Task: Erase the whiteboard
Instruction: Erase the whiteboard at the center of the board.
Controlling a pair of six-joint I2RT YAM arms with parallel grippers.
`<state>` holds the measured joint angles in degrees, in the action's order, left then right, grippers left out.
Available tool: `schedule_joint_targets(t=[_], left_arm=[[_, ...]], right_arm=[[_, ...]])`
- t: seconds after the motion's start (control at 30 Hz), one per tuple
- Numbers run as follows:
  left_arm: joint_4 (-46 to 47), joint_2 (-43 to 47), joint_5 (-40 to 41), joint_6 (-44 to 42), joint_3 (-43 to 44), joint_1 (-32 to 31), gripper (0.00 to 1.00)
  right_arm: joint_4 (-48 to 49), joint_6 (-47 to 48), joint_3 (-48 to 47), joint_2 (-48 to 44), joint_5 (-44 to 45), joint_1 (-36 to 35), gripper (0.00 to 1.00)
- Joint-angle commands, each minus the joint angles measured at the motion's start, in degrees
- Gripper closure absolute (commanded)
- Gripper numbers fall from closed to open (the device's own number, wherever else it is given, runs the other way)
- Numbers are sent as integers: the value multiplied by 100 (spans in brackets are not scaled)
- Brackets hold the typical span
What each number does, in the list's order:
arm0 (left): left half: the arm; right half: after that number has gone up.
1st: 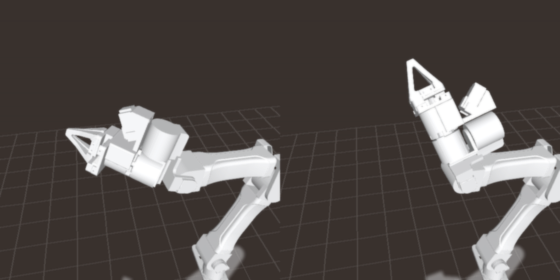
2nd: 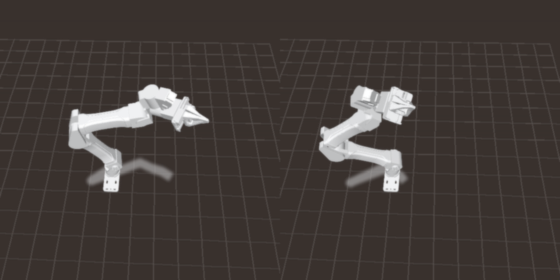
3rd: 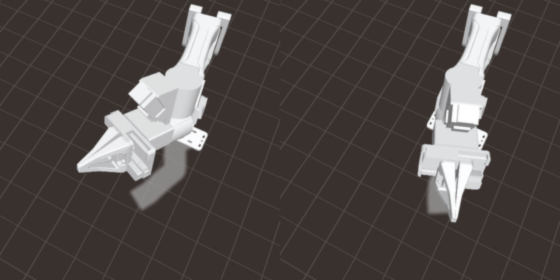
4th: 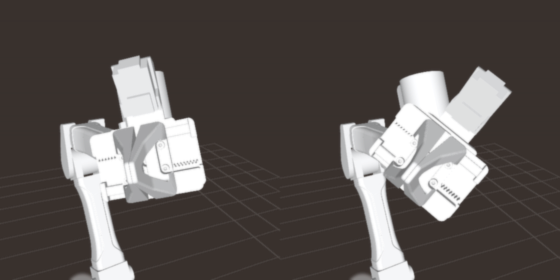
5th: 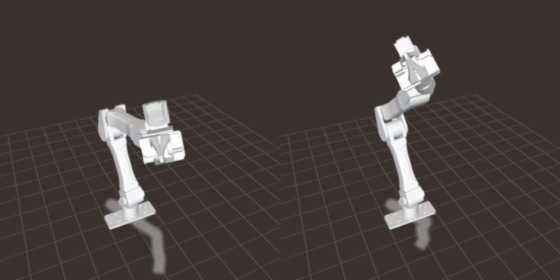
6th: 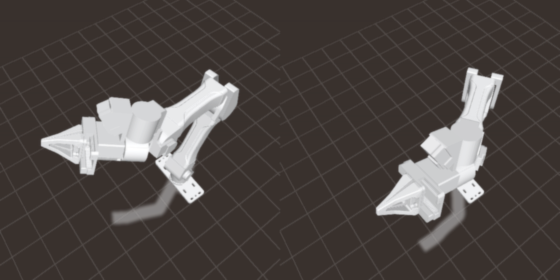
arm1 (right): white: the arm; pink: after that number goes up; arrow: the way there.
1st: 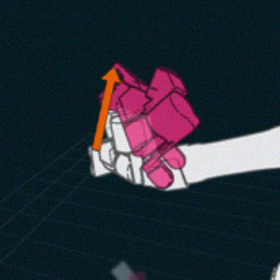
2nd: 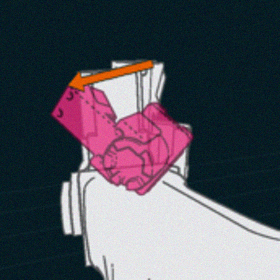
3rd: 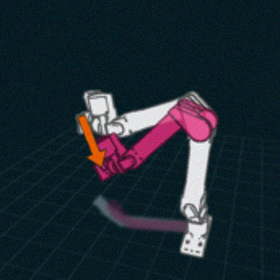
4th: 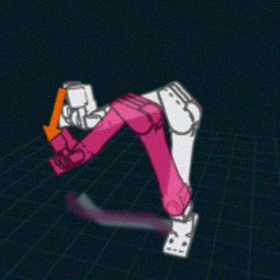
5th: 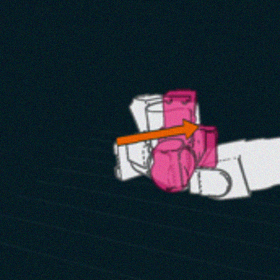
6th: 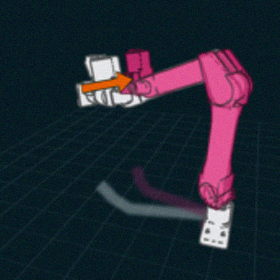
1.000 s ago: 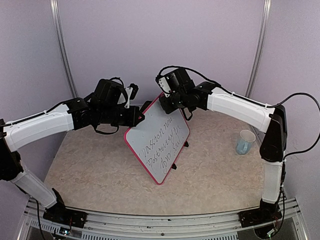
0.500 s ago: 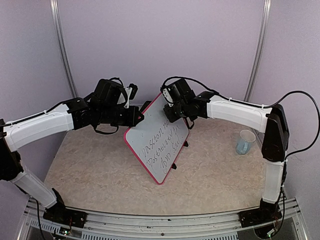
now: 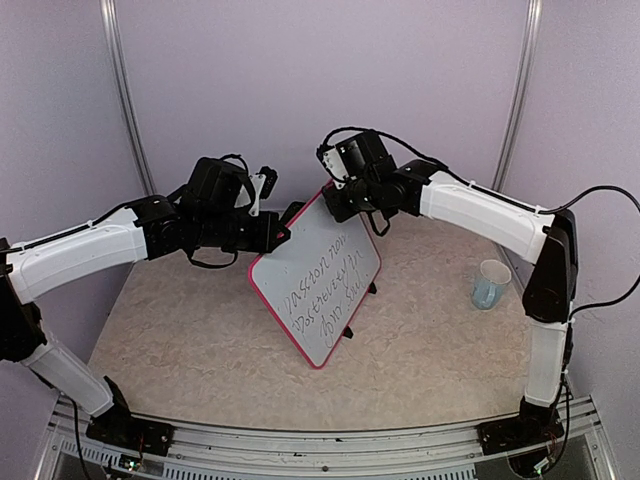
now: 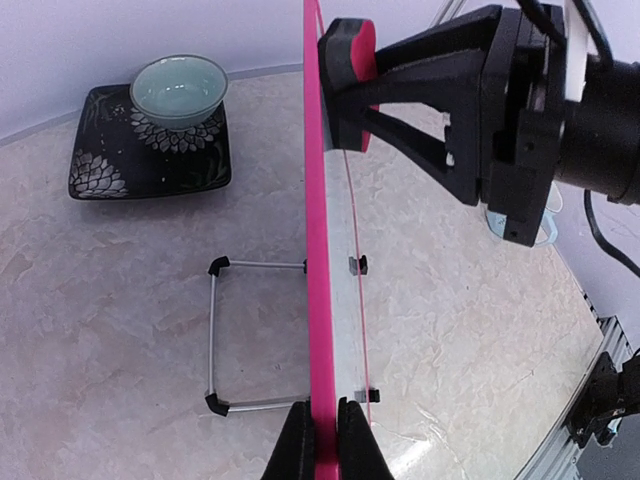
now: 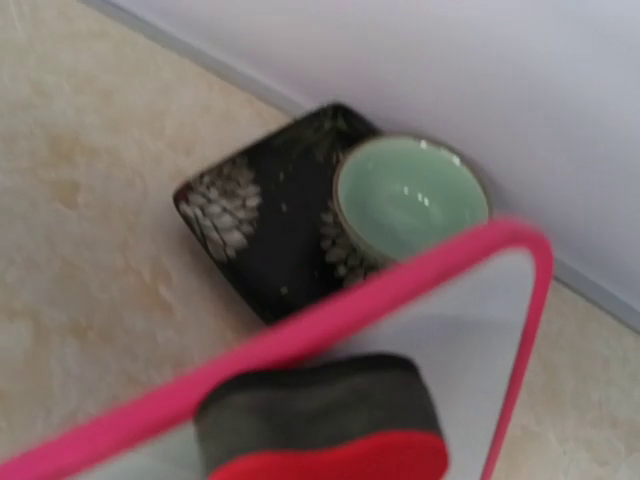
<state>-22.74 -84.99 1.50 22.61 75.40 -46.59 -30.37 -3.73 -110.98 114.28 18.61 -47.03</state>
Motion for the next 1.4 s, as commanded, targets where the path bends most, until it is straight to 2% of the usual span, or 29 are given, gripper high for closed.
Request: schedule_joint_targets(t=[0.0,0.63,1.37], left_arm=[[-77,87,-706,-552,-31,-203,100],[-56,110,-712,-549,-71,-202,100],[-49,96,-713,-548,-68,-202,100]], right_arm=[[182,12,-240,264,-277,-110,71],[365,-264,645,415,-116,158,72],[547,-58,68,-18,-789,-14,72]])
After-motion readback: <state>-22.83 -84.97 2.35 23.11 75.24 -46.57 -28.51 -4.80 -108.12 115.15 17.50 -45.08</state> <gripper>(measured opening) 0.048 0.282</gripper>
